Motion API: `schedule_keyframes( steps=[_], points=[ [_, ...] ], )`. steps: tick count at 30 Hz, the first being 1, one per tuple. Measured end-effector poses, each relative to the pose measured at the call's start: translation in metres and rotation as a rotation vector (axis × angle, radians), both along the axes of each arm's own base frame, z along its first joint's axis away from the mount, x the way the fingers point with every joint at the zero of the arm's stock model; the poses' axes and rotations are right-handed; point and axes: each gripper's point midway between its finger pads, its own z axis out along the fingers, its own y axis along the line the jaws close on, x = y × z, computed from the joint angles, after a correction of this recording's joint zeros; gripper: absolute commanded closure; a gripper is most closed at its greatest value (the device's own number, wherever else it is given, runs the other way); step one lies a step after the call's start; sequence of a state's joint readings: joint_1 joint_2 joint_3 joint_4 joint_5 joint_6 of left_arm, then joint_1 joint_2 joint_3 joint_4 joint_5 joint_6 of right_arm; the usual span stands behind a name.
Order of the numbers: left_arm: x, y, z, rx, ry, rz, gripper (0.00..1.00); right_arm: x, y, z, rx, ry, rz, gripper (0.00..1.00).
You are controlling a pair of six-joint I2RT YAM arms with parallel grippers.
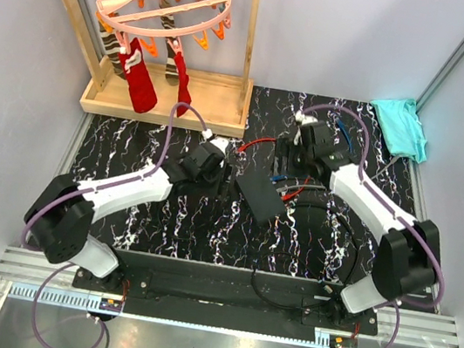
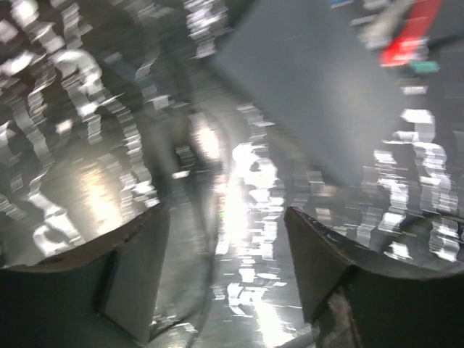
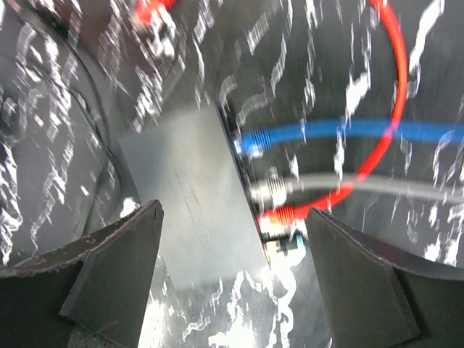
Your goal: Insert the plug into the switch port
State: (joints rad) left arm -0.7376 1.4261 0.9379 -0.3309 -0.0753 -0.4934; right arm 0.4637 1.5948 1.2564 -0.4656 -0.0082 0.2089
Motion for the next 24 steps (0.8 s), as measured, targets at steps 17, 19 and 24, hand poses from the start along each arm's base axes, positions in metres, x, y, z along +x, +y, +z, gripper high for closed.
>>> schedule_keyframes(
  steps=[17,19,24],
  points=[
    [0.039,0.031,-0.040,0.102,0.149,0.177,0.40,-0.075,-0.027,-0.043,0.053,0.117,-0.069,0.12],
    [0.041,0.024,-0.040,0.083,0.160,0.172,0.41,-0.077,-0.026,-0.044,0.059,0.120,-0.066,0.12],
    [0.029,0.023,-0.045,0.079,0.200,0.158,0.40,-0.078,-0.023,-0.040,0.081,0.113,-0.051,0.12]
  ],
)
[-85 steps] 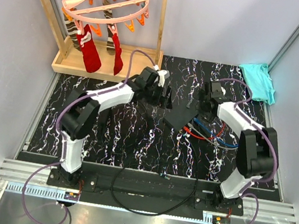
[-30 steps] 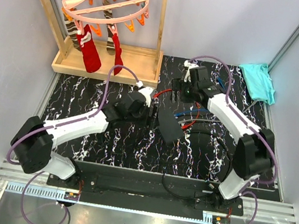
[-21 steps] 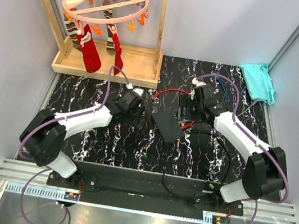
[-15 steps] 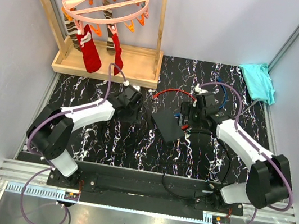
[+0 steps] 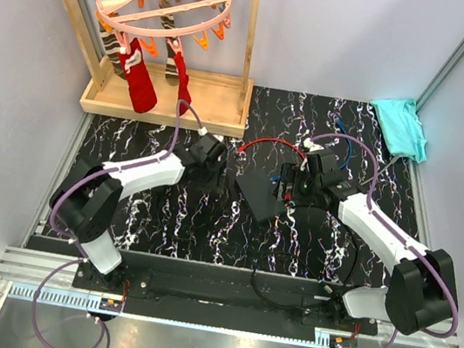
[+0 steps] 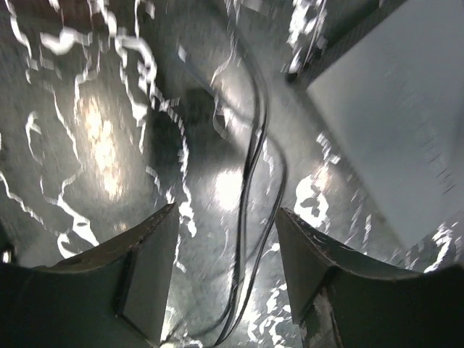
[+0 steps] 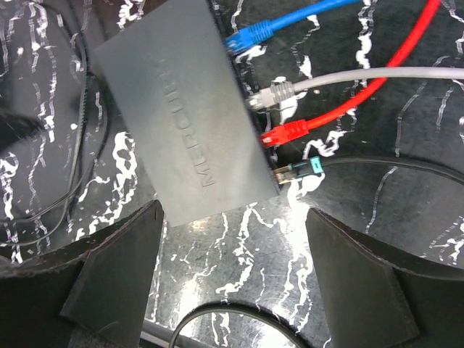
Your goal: Insert the plug into the switch port
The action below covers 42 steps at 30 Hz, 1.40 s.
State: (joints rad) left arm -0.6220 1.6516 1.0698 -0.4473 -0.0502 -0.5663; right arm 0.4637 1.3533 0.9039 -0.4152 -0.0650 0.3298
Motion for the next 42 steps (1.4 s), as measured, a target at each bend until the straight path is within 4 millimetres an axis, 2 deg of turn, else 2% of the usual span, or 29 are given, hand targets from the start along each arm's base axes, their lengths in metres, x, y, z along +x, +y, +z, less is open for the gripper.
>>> schedule_keyframes(
  steps=[5,7,14,16,18,20,23,27,31,38,42],
  points=[
    [-0.036,0.013,-0.010,0.046,0.048,-0.066,0.41,-0.002,0.006,0.002,0.026,0.004,0.027,0.12],
    [-0.047,0.010,-0.010,0.053,0.057,-0.129,0.41,-0.004,0.008,0.002,0.036,0.007,0.041,0.12],
    [-0.066,-0.003,-0.010,0.023,0.098,-0.257,0.41,-0.003,0.014,0.002,0.059,0.008,0.068,0.12],
    [-0.071,-0.001,-0.012,0.034,0.114,-0.267,0.52,-0.003,0.015,0.002,0.060,0.007,0.070,0.12],
    [-0.074,0.001,-0.013,0.052,0.120,-0.258,0.54,-0.004,0.016,0.002,0.064,0.011,0.073,0.12],
    [-0.074,0.010,-0.014,0.086,0.107,-0.217,0.53,-0.004,0.016,0.002,0.065,0.013,0.075,0.12],
    [-0.069,0.039,-0.005,0.148,0.064,-0.103,0.53,-0.006,0.017,0.001,0.068,0.018,0.079,0.12],
    [-0.043,0.083,0.012,0.223,-0.028,0.085,0.53,-0.008,0.017,-0.002,0.070,0.025,0.083,0.12],
    [-0.033,0.113,0.005,0.303,-0.035,0.170,0.54,-0.008,0.017,-0.001,0.073,0.025,0.085,0.12],
    [-0.030,0.125,-0.029,0.414,0.053,0.134,0.57,-0.009,0.017,-0.003,0.072,0.026,0.085,0.12],
    [-0.026,0.128,-0.038,0.440,0.082,0.122,0.56,-0.011,0.016,-0.007,0.068,0.037,0.085,0.12]
  ],
)
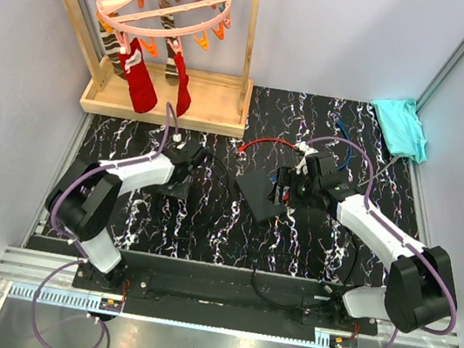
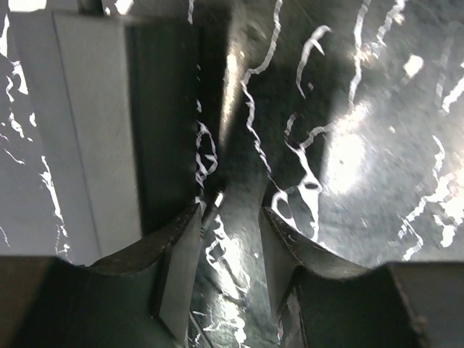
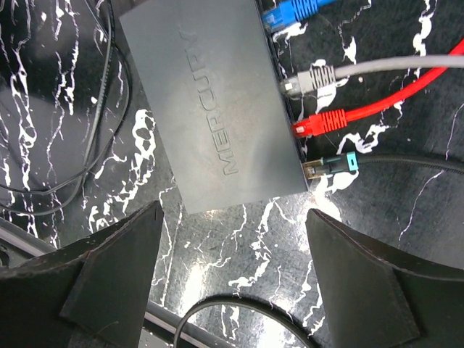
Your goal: Insert the plug into the switch port
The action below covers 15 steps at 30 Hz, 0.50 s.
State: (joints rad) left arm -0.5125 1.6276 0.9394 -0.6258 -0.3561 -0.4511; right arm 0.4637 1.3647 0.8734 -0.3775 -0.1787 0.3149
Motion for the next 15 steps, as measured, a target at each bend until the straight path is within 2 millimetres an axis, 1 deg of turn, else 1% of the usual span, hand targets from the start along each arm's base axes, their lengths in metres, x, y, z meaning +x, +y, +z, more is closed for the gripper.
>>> schedule_keyframes(
  steps=[3,9,15],
  points=[
    [0.0043,0.0049,-0.0034,0.009,0.011,0.011,0.56,-0.0025,-0.0013,-0.0039,-0.005,0.009,0.000,0.12],
    [0.0090,0.0079,-0.0033,0.005,0.020,0.016,0.56,-0.0049,-0.0025,-0.0085,-0.008,0.016,0.000,0.12],
    [0.0062,0.0051,-0.0045,-0.023,0.047,0.005,0.58,-0.0039,-0.0021,-0.0080,-0.006,0.010,0.000,0.11]
  ],
)
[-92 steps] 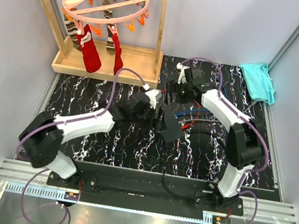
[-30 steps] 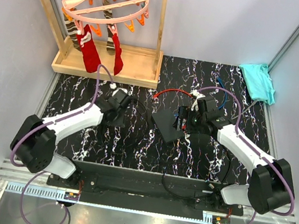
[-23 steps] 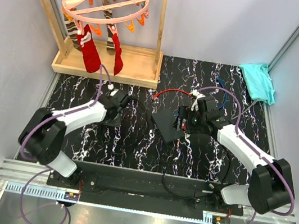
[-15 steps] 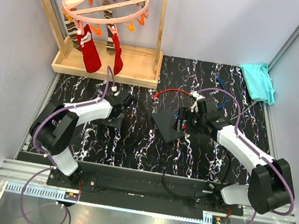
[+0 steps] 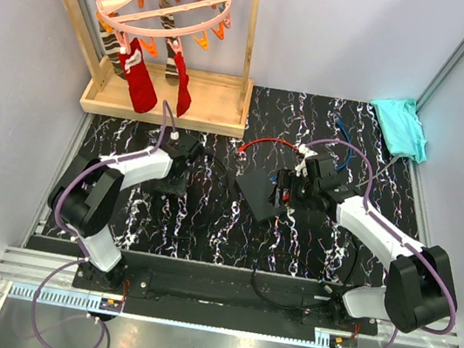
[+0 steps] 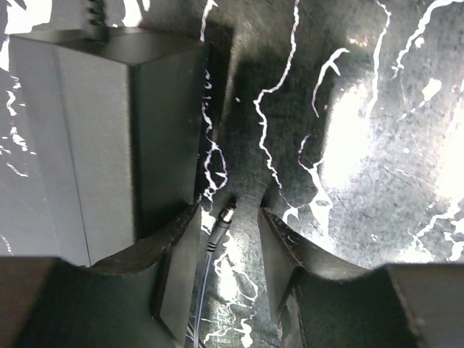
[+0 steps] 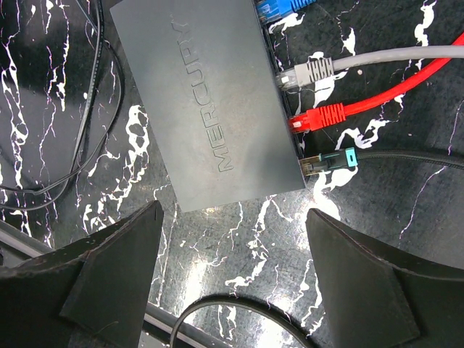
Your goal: Insert the plug into the switch port
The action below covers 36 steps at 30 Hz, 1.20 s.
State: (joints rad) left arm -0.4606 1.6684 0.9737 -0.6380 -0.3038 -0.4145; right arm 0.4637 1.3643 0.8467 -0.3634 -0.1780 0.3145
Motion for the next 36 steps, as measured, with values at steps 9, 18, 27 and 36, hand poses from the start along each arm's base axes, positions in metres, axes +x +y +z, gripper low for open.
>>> schedule_keyframes(
  steps=[9,18,27,36],
  points=[
    [-0.009,-0.001,-0.002,-0.097,0.061,0.002,0.60,0.000,0.000,0.000,0.000,0.000,0.000,0.11],
    [-0.016,-0.003,-0.003,-0.152,0.096,0.009,0.67,0.000,0.000,0.000,0.000,0.000,0.000,0.11],
    [-0.032,0.001,-0.003,-0.151,0.134,0.006,0.67,0.000,0.000,0.000,0.000,-0.001,0.000,0.12],
    [-0.034,0.002,-0.004,-0.146,0.142,-0.009,0.67,0.002,0.001,-0.001,0.002,-0.003,0.000,0.11]
  ],
)
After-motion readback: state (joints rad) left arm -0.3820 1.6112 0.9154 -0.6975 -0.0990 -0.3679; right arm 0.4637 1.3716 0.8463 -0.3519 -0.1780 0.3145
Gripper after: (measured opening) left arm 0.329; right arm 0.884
